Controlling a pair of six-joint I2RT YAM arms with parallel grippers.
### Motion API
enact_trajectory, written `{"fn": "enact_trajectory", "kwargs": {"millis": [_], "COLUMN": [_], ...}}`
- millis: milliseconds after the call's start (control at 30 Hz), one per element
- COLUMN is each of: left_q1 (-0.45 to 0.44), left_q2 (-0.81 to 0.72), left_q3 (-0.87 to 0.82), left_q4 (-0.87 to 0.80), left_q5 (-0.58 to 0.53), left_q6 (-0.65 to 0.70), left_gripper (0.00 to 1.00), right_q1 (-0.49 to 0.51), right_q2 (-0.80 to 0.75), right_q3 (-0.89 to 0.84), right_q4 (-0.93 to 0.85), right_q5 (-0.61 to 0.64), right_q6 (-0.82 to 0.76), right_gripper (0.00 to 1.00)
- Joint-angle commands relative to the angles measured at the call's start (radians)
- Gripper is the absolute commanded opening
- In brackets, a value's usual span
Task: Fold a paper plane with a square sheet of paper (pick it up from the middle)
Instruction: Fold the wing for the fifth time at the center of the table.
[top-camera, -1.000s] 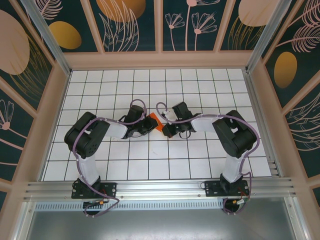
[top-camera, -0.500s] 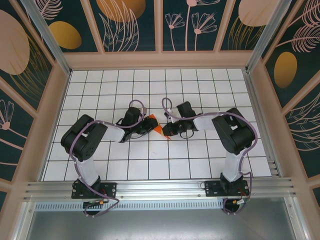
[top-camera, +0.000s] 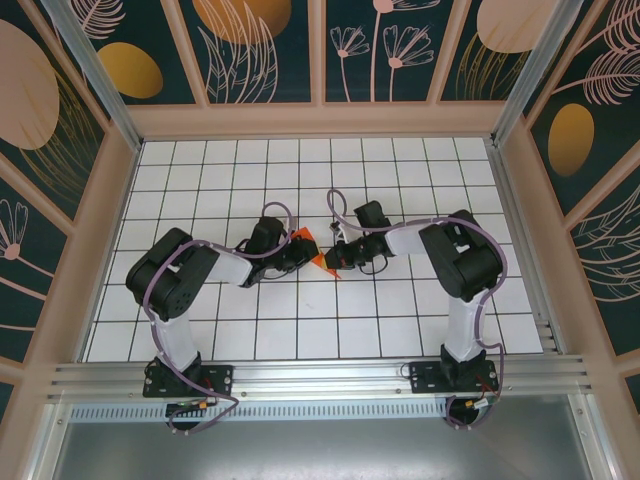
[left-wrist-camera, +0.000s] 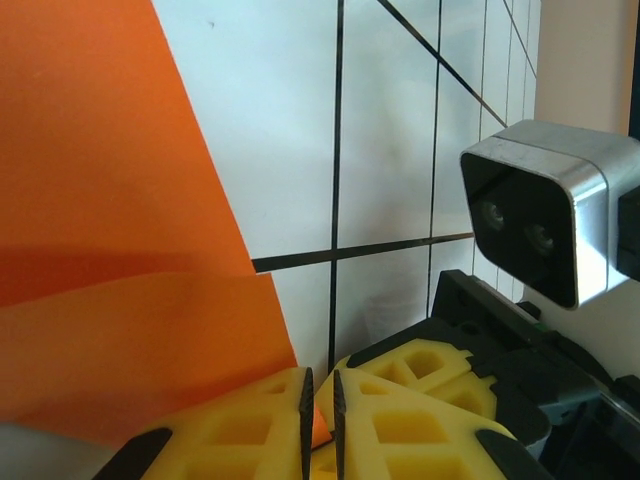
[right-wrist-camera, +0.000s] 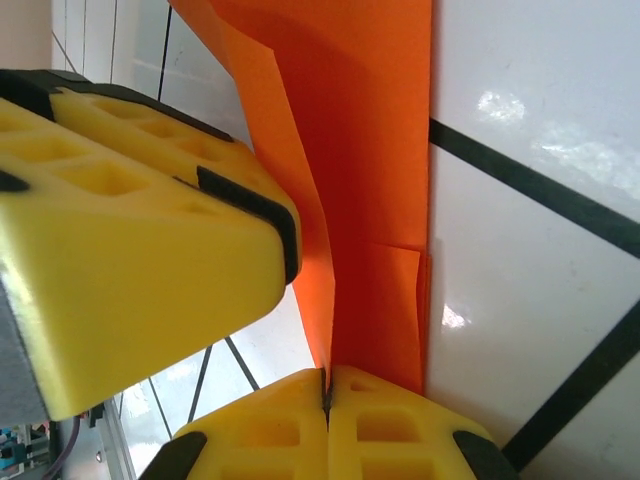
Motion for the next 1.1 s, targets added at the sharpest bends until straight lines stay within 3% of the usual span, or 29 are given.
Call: {"fn": "enact_trajectory", "kwargs": {"millis": [0, 233, 500, 667, 833, 1067], "left_q1": [-0.008, -0.011, -0.011, -0.011, -0.011, -0.011], "left_q2": [0.000, 0.020, 0.064, 0.075, 0.075, 0.078], "left_q3": [-0.016, -0.003, 0.063, 0.085, 0.092, 0.102], "left_q4": [0.009, -0.050, -0.246, -0.351, -0.364, -0.367], "left_q5": [-0.003, -0.049, -0.136, -0.182, -0.183, -0.175], "left_q6": [0.014, 0.022, 0.022, 0.019, 0.022, 0.023], "left_gripper": [0.17, 0.14, 0.09, 0.08, 0.08, 0.08], "right_q1": [-0.009, -0.008, -0.008, -0.012, -0.021, -0.022], "right_q2": [0.058, 0.069, 0.041, -0.012, -0.077, -0.087], "right_q3": [0.009, 0.019, 0.038, 0.041, 0.014, -0.023], "right_q4": [-0.055, -0.068, -0.085, -0.090, -0.095, -0.109], "right_q5": [0.075, 0.083, 0.064, 0.044, 0.051, 0.050], "right_q6": [0.011, 0.017, 0.014, 0.018, 0.036, 0.021], "right_gripper": [0.00, 0.00, 0.00, 0.12, 0.17, 0.15]}}
